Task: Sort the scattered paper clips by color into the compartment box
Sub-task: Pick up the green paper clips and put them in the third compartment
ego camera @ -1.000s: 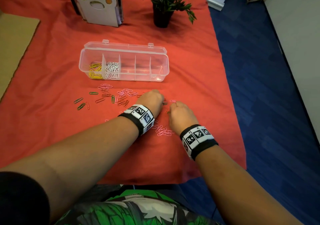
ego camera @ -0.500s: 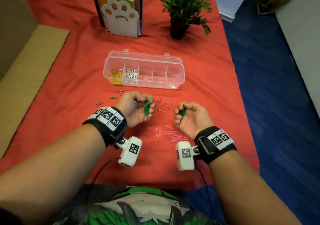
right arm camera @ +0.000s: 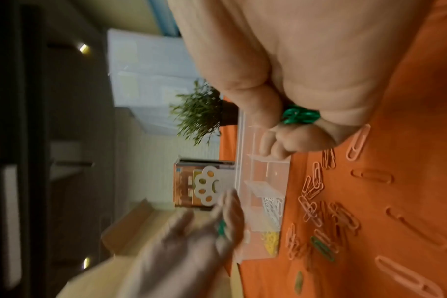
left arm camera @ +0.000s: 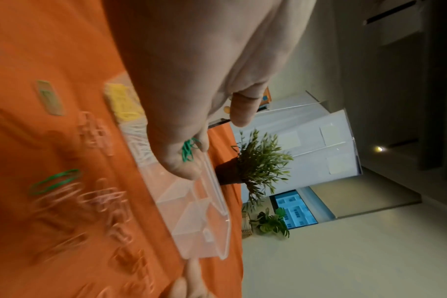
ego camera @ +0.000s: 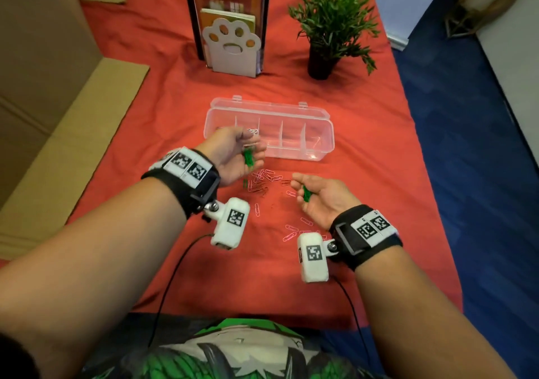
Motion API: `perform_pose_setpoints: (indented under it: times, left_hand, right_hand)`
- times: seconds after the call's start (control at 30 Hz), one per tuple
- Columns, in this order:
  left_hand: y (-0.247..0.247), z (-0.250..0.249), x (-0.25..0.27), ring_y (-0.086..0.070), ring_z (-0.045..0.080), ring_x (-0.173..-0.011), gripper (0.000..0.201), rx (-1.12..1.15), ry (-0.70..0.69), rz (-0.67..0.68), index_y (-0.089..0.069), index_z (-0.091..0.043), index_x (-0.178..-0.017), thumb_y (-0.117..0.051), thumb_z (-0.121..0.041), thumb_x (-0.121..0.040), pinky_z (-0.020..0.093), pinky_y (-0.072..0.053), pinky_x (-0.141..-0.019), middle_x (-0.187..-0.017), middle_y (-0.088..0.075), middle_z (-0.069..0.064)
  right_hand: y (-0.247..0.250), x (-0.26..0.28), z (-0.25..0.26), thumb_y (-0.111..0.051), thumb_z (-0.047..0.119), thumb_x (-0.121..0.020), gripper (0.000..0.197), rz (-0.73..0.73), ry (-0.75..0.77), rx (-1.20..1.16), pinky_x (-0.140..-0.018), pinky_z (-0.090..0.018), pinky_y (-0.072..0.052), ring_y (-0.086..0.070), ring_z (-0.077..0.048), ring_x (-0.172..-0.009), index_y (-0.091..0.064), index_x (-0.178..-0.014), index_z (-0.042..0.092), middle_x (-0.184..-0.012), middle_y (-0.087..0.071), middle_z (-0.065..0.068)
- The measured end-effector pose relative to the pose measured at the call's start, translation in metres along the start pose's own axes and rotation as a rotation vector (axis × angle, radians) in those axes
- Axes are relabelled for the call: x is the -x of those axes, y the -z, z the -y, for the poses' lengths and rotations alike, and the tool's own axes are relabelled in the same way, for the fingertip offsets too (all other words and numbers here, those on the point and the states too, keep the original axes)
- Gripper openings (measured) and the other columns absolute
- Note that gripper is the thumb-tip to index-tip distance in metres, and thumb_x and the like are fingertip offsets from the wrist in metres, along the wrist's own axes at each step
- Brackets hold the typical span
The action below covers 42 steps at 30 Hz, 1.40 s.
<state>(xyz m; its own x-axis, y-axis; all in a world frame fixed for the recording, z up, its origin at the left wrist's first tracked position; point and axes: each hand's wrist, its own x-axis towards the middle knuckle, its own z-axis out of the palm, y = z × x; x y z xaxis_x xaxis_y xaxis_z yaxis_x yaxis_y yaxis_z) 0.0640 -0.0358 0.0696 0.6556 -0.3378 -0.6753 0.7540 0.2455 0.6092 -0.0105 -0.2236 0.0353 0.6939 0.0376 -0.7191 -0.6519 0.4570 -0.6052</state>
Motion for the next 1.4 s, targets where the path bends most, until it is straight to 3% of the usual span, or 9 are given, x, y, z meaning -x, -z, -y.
perform_pose_setpoints:
  times: [0.17, 0.3, 0.53, 0.6, 0.7, 0.8, 0.9, 1.0, 1.4]
  left_hand:
    - [-0.033, -0.033, -0.02, -0.034, 0.014, -0.063, 0.011, -0.062, -0.073, -0.06, -0.037, -0.018, -0.07, -0.041, -0.016, -0.079, 0.028, -0.036, -0.07, -0.074, -0.037, 0.002]
    - [-0.042, -0.037, -0.037, -0.041, 0.027, -0.117, 0.008, -0.115, -0.139, -0.186, -0.05, -0.01, -0.088, -0.047, -0.012, -0.081, 0.039, -0.035, -0.101, -0.128, -0.043, 0.016]
    - [-0.007, -0.027, -0.025, -0.054, 0.017, -0.091, 0.014, -0.348, -0.355, -0.306, -0.056, -0.02, -0.091, -0.047, -0.01, -0.087, 0.031, -0.044, -0.08, -0.1, -0.056, 0.003]
    - [0.012, -0.017, -0.013, -0.056, 0.013, -0.083, 0.019, -0.451, -0.431, -0.379, -0.058, -0.02, -0.097, -0.05, -0.008, -0.087, 0.031, -0.044, -0.077, -0.095, -0.061, 0.003]
    - [0.046, 0.005, 0.004, -0.061, 0.028, -0.09, 0.021, -0.618, -0.468, -0.499, -0.062, -0.012, -0.104, -0.054, -0.006, -0.086, 0.031, -0.045, -0.079, -0.103, -0.067, 0.014]
    - [0.081, 0.027, 0.017, -0.061, 0.023, -0.084, 0.023, -0.873, -0.466, -0.597, -0.066, -0.005, -0.104, -0.054, -0.002, -0.084, 0.023, -0.042, -0.077, -0.104, -0.069, 0.016]
    - [0.106, 0.044, 0.028, -0.065, 0.028, -0.087, 0.019, -1.036, -0.435, -0.652, -0.069, -0.004, -0.097, -0.058, -0.003, -0.082, 0.026, -0.044, -0.078, -0.096, -0.071, 0.015]
    - [0.118, 0.06, 0.031, -0.066, 0.03, -0.09, 0.019, -1.108, -0.401, -0.679, -0.072, -0.009, -0.095, -0.06, -0.005, -0.08, 0.029, -0.046, -0.077, -0.094, -0.072, 0.015]
    - [0.118, 0.07, 0.014, -0.058, 0.037, -0.096, 0.03, -1.334, -0.52, -0.686, -0.07, -0.01, -0.105, -0.055, -0.001, -0.08, 0.035, -0.043, -0.088, -0.101, -0.061, 0.021]
  right_hand:
    - [-0.006, 0.001, 0.005, -0.032, -0.009, -0.093, 0.029, -0.08, 0.171, 0.267, -0.051, -0.017, -0.04, -0.045, -0.009, -0.061, -0.057, -0.088, 0.006, -0.077, -0.052, -0.004]
    - [-0.005, 0.001, 0.011, -0.031, -0.001, -0.097, 0.025, -0.101, 0.191, 0.42, -0.056, -0.019, -0.044, -0.048, -0.01, -0.065, -0.055, -0.102, 0.001, -0.08, -0.052, -0.004]
    - [-0.038, -0.02, 0.041, -0.029, -0.008, -0.093, 0.031, -0.175, 0.357, 0.605, -0.05, -0.015, -0.047, -0.05, -0.01, -0.061, -0.055, -0.089, 0.008, -0.076, -0.053, -0.002]
    - [-0.057, -0.033, 0.052, -0.031, -0.008, -0.092, 0.031, -0.171, 0.397, 0.634, -0.059, -0.02, -0.053, -0.055, -0.013, -0.064, -0.054, -0.087, 0.012, -0.081, -0.056, -0.005]
    - [-0.086, -0.05, 0.064, -0.039, 0.0, -0.092, 0.032, -0.155, 0.385, 0.811, -0.092, -0.04, -0.053, -0.062, -0.026, -0.1, -0.052, -0.121, 0.008, -0.119, -0.057, -0.014]
    - [-0.096, -0.056, 0.071, -0.043, -0.001, -0.089, 0.047, -0.212, 0.391, 1.065, -0.108, -0.034, -0.039, -0.05, -0.028, -0.124, -0.045, -0.135, 0.009, -0.14, -0.048, -0.012]
    - [-0.083, -0.046, 0.067, -0.042, -0.002, -0.086, 0.033, -0.287, 0.435, 1.004, -0.098, -0.045, -0.049, -0.061, -0.029, -0.108, -0.065, -0.1, 0.017, -0.12, -0.063, -0.012]
    - [-0.053, -0.026, 0.047, -0.043, -0.005, -0.084, 0.037, -0.3, 0.374, 1.058, -0.095, -0.045, -0.05, -0.062, -0.026, -0.095, -0.056, -0.068, 0.027, -0.098, -0.065, -0.008]
    - [0.062, 0.019, -0.014, -0.049, 0.018, -0.091, 0.026, -0.639, 0.151, 1.404, -0.09, -0.035, -0.046, -0.061, -0.037, -0.104, -0.065, -0.096, -0.002, -0.106, -0.067, -0.025]
